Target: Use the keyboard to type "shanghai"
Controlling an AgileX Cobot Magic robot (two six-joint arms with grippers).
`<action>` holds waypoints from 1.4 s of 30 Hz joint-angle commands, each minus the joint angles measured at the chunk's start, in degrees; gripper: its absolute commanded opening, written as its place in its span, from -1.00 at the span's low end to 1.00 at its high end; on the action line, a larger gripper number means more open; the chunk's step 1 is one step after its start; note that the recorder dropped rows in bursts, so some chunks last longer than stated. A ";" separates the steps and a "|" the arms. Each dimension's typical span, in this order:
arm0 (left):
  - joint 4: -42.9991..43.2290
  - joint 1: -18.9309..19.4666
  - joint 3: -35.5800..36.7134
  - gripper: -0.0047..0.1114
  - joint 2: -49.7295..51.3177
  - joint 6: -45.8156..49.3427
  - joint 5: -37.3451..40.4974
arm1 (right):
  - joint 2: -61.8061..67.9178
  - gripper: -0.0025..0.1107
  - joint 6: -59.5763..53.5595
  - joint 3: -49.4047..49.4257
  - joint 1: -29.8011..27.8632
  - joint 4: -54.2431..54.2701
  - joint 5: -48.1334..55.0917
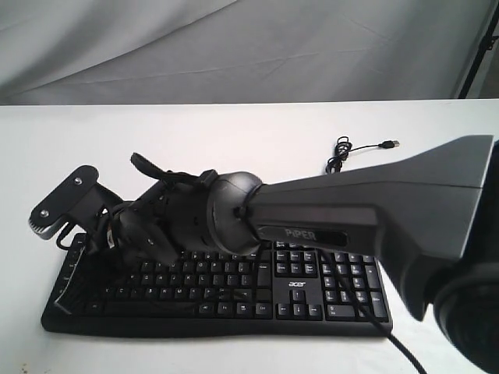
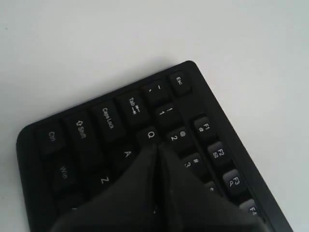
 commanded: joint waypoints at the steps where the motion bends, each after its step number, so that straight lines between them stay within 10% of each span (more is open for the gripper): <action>1: 0.04 -0.23 0.25 -0.92 -0.20 -0.16 -0.27 | 0.25 -0.96 -2.95 -0.43 0.13 0.43 -2.00; 42: 0.04 -0.23 0.25 -0.92 -0.20 -0.16 -0.27 | 2.25 -0.96 -3.85 3.18 0.66 1.34 -6.44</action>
